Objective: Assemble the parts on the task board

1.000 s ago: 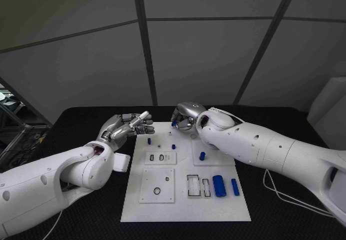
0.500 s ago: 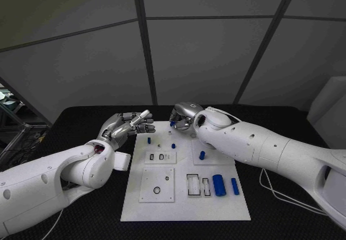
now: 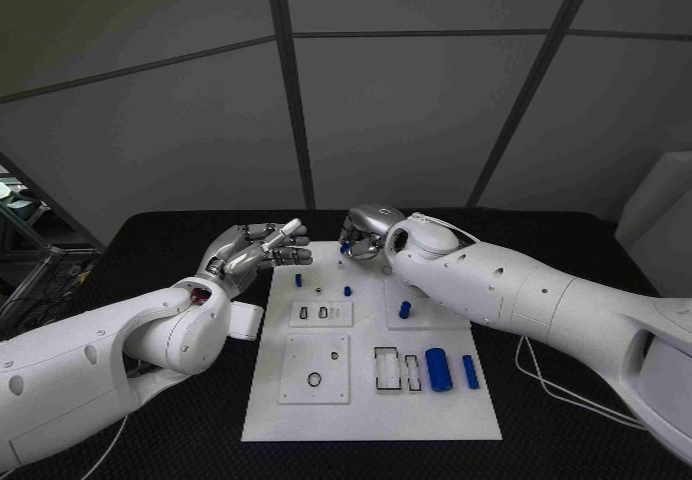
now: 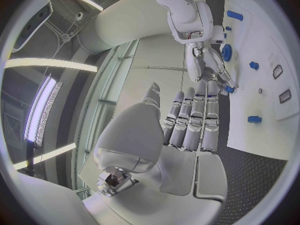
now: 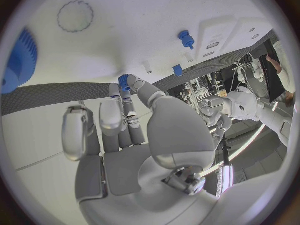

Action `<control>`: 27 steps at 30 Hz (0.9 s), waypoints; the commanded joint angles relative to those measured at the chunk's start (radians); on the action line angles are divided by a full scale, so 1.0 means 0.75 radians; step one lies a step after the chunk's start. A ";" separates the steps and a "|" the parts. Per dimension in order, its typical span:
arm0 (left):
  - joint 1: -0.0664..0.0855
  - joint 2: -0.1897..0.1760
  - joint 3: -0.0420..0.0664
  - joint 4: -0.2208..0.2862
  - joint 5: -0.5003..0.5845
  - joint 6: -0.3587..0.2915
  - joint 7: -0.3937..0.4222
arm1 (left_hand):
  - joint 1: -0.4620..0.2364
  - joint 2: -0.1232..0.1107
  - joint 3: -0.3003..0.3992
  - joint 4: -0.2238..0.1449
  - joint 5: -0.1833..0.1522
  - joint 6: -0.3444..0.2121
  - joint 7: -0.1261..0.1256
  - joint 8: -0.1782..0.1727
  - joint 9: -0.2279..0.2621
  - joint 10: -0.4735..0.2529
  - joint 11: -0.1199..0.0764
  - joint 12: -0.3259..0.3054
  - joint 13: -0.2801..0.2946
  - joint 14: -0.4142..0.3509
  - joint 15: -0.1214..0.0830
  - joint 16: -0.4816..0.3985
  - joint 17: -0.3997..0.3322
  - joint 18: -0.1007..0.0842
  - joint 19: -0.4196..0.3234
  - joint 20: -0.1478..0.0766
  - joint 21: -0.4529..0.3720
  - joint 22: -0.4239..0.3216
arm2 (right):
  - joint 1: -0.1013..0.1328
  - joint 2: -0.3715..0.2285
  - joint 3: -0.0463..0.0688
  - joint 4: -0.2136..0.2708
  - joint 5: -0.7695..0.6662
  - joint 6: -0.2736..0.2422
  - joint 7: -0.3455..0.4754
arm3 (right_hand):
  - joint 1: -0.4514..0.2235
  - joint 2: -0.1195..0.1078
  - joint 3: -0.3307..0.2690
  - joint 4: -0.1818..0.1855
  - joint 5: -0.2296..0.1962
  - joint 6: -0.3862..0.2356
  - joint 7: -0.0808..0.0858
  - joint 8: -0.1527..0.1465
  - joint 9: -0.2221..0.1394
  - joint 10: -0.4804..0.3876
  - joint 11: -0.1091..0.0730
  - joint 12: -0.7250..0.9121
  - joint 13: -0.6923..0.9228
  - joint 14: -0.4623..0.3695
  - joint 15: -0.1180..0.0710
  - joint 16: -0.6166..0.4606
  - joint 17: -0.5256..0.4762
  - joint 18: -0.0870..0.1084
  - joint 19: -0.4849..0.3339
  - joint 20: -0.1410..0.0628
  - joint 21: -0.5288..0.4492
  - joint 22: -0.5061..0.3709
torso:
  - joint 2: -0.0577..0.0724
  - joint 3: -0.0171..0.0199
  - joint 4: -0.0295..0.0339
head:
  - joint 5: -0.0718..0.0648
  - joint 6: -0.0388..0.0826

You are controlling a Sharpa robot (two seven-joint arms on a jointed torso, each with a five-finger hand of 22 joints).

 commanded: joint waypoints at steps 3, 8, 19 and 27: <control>0.004 0.001 0.002 0.002 -0.007 0.023 -0.009 | 0.002 0.007 -0.006 0.002 -0.005 0.006 -0.002 -0.008 -0.002 0.005 0.001 -0.009 -0.001 -0.008 -0.001 -0.005 0.001 -0.018 0.003 0.003 -0.005 -0.001 | 0.004 0.001 0.000 -0.005 -0.016 0.015 -0.025 | -0.006 -0.017 -0.004 0.003 -0.011 -0.032 0.013 -0.002 -0.003 -0.076 0.017 -0.008 -0.002 -0.014 0.023 -0.035 -0.049 0.014 -0.042 0.010 -0.029 -0.055 | 0.001 0.0000 0.0005 | 0.001 0.000; 0.004 -0.002 0.002 0.002 -0.007 0.023 -0.011 | 0.002 0.007 -0.006 0.002 -0.005 0.006 -0.002 -0.008 -0.002 0.005 0.001 -0.009 -0.001 -0.008 -0.001 -0.005 0.001 -0.018 0.003 0.003 -0.005 -0.001 | 0.004 -0.007 0.000 0.007 -0.016 -0.010 -0.015 | 0.005 -0.040 -0.045 -0.001 -0.015 -0.096 0.030 -0.002 -0.006 -0.177 0.037 -0.006 0.000 -0.029 0.039 -0.075 -0.110 0.030 -0.088 0.028 -0.066 -0.128 | 0.000 0.0002 -0.0008 | 0.002 0.000; 0.004 -0.017 0.002 -0.003 -0.007 0.026 -0.009 | 0.001 0.007 -0.008 0.001 -0.007 0.006 -0.001 -0.009 -0.003 0.005 0.001 -0.011 -0.002 -0.008 -0.001 -0.007 0.002 -0.018 0.003 0.003 -0.005 -0.002 | 0.003 -0.190 0.001 0.224 0.057 -0.123 -0.010 | 0.007 -0.042 -0.083 0.007 -0.011 -0.088 0.028 0.006 -0.002 -0.125 0.029 0.015 0.014 -0.023 0.035 -0.068 -0.108 0.030 -0.083 0.028 -0.067 -0.126 | -0.004 0.0020 -0.0094 | 0.009 0.008; 0.004 -0.024 0.001 -0.014 -0.007 0.031 -0.008 | 0.000 0.007 -0.008 0.001 -0.007 0.005 -0.002 -0.010 -0.003 0.005 0.001 -0.012 -0.002 -0.008 -0.001 -0.007 0.002 -0.018 0.003 0.003 -0.005 -0.002 | 0.003 -0.451 0.012 0.443 0.347 -0.097 -0.024 | -0.089 -0.127 -0.251 0.127 -0.016 -0.155 -0.033 0.000 -0.004 0.287 -0.066 0.214 0.142 0.019 -0.046 0.060 0.054 -0.015 0.052 -0.044 0.036 0.095 | -0.014 0.0110 -0.0383 | 0.022 0.017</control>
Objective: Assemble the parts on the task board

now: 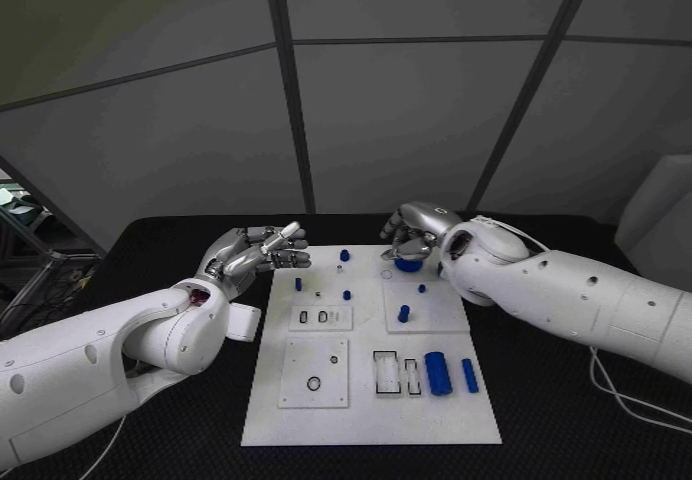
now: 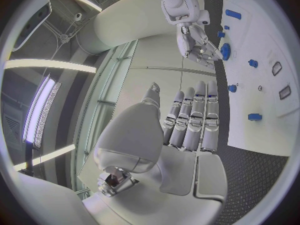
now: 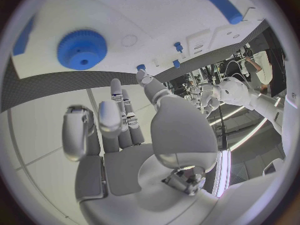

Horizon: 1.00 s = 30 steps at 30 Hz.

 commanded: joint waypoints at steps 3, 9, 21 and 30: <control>0.002 -0.003 0.001 -0.009 -0.007 0.022 0.008 | 0.000 0.007 -0.008 0.001 -0.007 0.005 -0.001 -0.005 -0.002 0.005 0.001 -0.005 -0.002 -0.008 -0.001 -0.007 0.002 -0.018 0.003 0.003 -0.005 -0.001 | 0.004 -0.106 0.010 0.090 0.278 0.028 -0.028 | 0.030 -0.034 -0.140 0.075 -0.002 -0.046 -0.032 0.000 0.001 0.191 -0.046 0.184 0.145 0.043 -0.042 0.104 0.141 -0.047 0.064 -0.044 0.049 0.151 | -0.009 0.0081 -0.0259 | 0.004 0.006; 0.002 0.003 0.001 -0.021 -0.007 0.024 0.009 | 0.001 0.007 -0.009 0.000 -0.008 0.006 -0.002 -0.005 -0.002 0.005 0.001 -0.006 -0.002 -0.007 -0.001 -0.008 0.002 -0.018 0.003 0.003 -0.005 -0.001 | 0.004 -0.164 0.013 0.103 0.320 0.095 -0.073 | 0.182 -0.035 -0.309 0.294 0.006 -0.070 -0.035 0.003 0.005 0.184 -0.035 1.318 1.324 0.076 -0.029 0.310 0.442 -0.070 0.127 -0.049 0.098 0.264 | -0.011 0.0136 -0.0306 | -0.003 0.006; 0.001 0.020 0.000 -0.039 -0.007 0.032 0.009 | 0.001 0.007 -0.009 0.000 -0.008 0.006 -0.002 -0.005 -0.002 0.005 0.001 -0.006 -0.002 -0.007 -0.001 -0.008 0.002 -0.018 0.003 0.003 -0.005 -0.001 | 0.003 -0.101 0.015 0.005 0.267 0.163 -0.139 | 0.255 -0.021 -0.322 0.414 0.017 -0.078 -0.011 0.004 0.006 0.263 -0.022 1.684 1.720 0.087 -0.020 0.366 0.531 -0.089 0.175 -0.024 0.131 0.349 | -0.008 0.0074 -0.0243 | -0.007 -0.001; 0.001 0.026 0.000 -0.045 -0.007 0.035 0.008 | 0.001 0.008 -0.009 0.000 -0.008 0.006 -0.002 -0.005 -0.002 0.006 0.001 -0.006 -0.002 -0.007 -0.001 -0.008 0.002 -0.017 0.003 0.003 -0.005 -0.002 | 0.003 -0.042 0.014 -0.056 0.247 0.207 -0.151 | 0.263 -0.007 -0.319 0.417 0.026 -0.070 -0.010 0.006 0.007 0.278 -0.021 1.718 1.757 0.089 -0.019 0.373 0.543 -0.090 0.178 -0.023 0.133 0.354 | -0.009 0.0071 -0.0254 | -0.003 -0.011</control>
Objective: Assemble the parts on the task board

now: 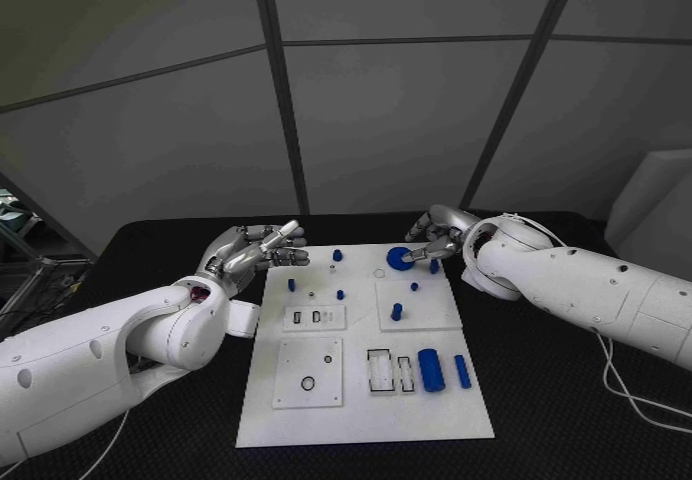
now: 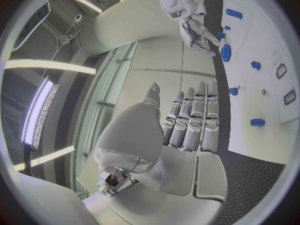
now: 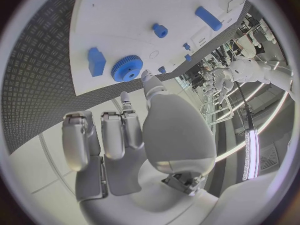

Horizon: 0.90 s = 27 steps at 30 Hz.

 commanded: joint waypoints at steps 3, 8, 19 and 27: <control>0.002 0.004 0.001 -0.002 -0.006 0.020 0.008 | 0.002 0.008 -0.009 -0.001 -0.008 0.006 -0.003 -0.006 -0.001 0.006 0.001 -0.007 -0.002 -0.007 -0.001 -0.009 0.002 -0.017 0.003 0.003 -0.006 -0.002 | 0.003 0.025 0.001 -0.021 -0.027 0.064 -0.019 | 0.016 0.006 0.001 0.004 0.010 0.008 0.003 0.006 0.002 0.072 0.004 0.008 0.204 0.090 0.007 0.004 0.100 -0.009 0.136 0.010 0.008 0.351 | -0.001 -0.0001 0.0008 | 0.000 -0.005; 0.002 0.006 0.001 -0.003 -0.006 0.021 0.007 | 0.002 0.008 -0.009 -0.001 -0.008 0.006 -0.003 -0.006 -0.001 0.006 0.001 -0.007 -0.002 -0.007 -0.001 -0.009 0.002 -0.017 0.003 0.003 -0.006 -0.002 | 0.003 0.045 0.001 -0.039 -0.044 0.091 -0.049 | 0.020 0.012 0.003 0.001 0.015 0.010 0.003 0.006 0.002 0.075 0.004 0.015 0.211 0.090 0.007 0.007 0.104 -0.009 0.136 0.010 0.008 0.351 | -0.001 0.0007 -0.0004 | 0.003 -0.012; 0.002 0.008 0.001 -0.005 -0.006 0.022 0.006 | 0.002 0.008 -0.009 -0.001 -0.008 0.006 -0.003 -0.006 -0.001 0.006 0.001 -0.007 -0.002 -0.007 -0.001 -0.009 0.002 -0.017 0.003 0.003 -0.006 -0.002 | 0.003 0.068 0.001 -0.064 -0.063 0.114 -0.076 | 0.026 0.022 0.007 -0.003 0.020 0.013 0.003 0.006 0.002 0.078 0.005 0.022 0.220 0.091 0.008 0.010 0.109 -0.009 0.136 0.010 0.008 0.351 | -0.001 0.0012 -0.0012 | 0.005 -0.017; 0.002 0.008 0.001 -0.005 -0.006 0.022 0.004 | 0.002 0.008 -0.009 -0.001 -0.008 0.006 -0.003 -0.006 -0.001 0.006 0.001 -0.007 -0.002 -0.007 -0.001 -0.009 0.002 -0.017 0.003 0.003 -0.006 -0.002 | 0.003 0.076 0.001 -0.075 -0.074 0.129 -0.084 | 0.036 0.039 0.013 -0.015 0.027 0.024 0.002 0.008 0.003 0.079 0.004 0.027 0.225 0.091 0.007 0.012 0.111 -0.009 0.136 0.010 0.008 0.351 | -0.001 0.0015 -0.0011 | 0.004 -0.018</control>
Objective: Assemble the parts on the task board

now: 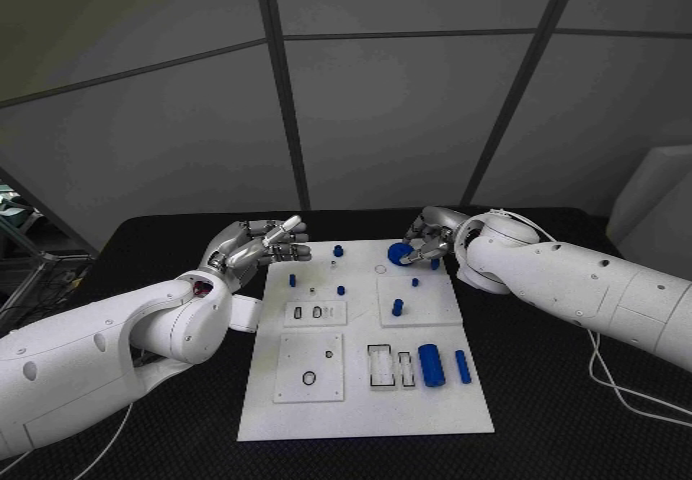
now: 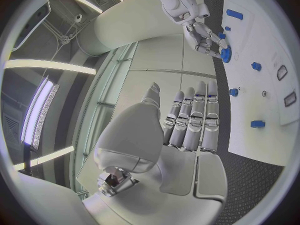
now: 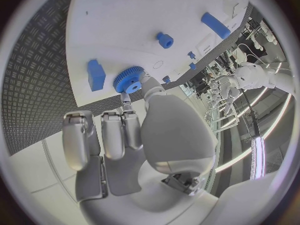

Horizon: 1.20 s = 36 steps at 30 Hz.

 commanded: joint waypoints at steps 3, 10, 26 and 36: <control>0.002 0.001 0.001 0.001 -0.006 0.017 0.005 | 0.002 0.009 -0.009 -0.002 -0.008 0.007 -0.003 -0.006 -0.002 0.006 0.001 -0.008 -0.002 -0.007 -0.001 -0.010 0.002 -0.017 0.003 0.004 -0.006 -0.002 | 0.003 0.006 0.001 -0.006 -0.021 0.031 -0.013 | 0.010 0.021 0.008 -0.012 0.011 0.023 -0.003 0.011 0.004 0.082 0.003 0.014 0.231 0.091 0.007 0.008 0.113 -0.009 0.141 0.005 0.008 0.351 | 0.000 0.0005 0.0000 | -0.001 -0.002; 0.002 0.000 0.001 0.001 -0.006 0.018 0.003 | 0.003 0.009 -0.010 -0.002 -0.009 0.007 -0.003 -0.007 -0.002 0.006 0.001 -0.008 -0.002 -0.006 -0.001 -0.010 0.002 -0.017 0.003 0.004 -0.006 -0.002 | 0.003 0.011 0.001 -0.005 -0.037 0.004 -0.014 | 0.014 0.071 0.028 -0.029 0.030 0.112 -0.019 0.040 0.019 0.090 -0.011 0.029 0.247 0.092 -0.003 0.012 0.120 -0.009 0.141 -0.002 0.008 0.351 | 0.000 0.0008 0.0002 | -0.002 -0.002; 0.002 -0.004 0.001 -0.001 -0.006 0.021 -0.001 | 0.003 0.009 -0.010 -0.003 -0.009 0.006 -0.002 -0.008 -0.002 0.006 0.001 -0.009 -0.002 -0.006 -0.001 -0.011 0.003 -0.017 0.003 0.004 -0.006 -0.003 | 0.002 -0.009 0.001 0.085 -0.203 -0.225 -0.009 | 0.005 0.090 0.038 -0.049 0.055 0.182 -0.039 0.047 0.031 0.105 -0.027 0.051 0.272 0.099 -0.021 0.029 0.156 -0.009 0.141 -0.019 0.008 0.351 | -0.001 0.0018 0.0007 | -0.002 -0.002; 0.002 -0.013 0.001 -0.012 -0.006 0.025 0.003 | 0.003 0.010 -0.011 -0.003 -0.010 0.006 -0.002 -0.009 -0.003 0.005 0.001 -0.011 -0.002 -0.007 -0.001 -0.012 0.003 -0.017 0.003 0.004 -0.007 -0.003 | 0.002 -0.007 0.001 0.247 -0.358 -0.276 -0.017 | 0.004 0.089 0.038 -0.055 0.062 0.189 -0.040 0.045 0.032 0.107 -0.028 0.054 0.275 0.100 -0.024 0.032 0.161 -0.009 0.141 -0.023 0.008 0.351 | -0.001 0.0003 0.0021 | 0.003 0.002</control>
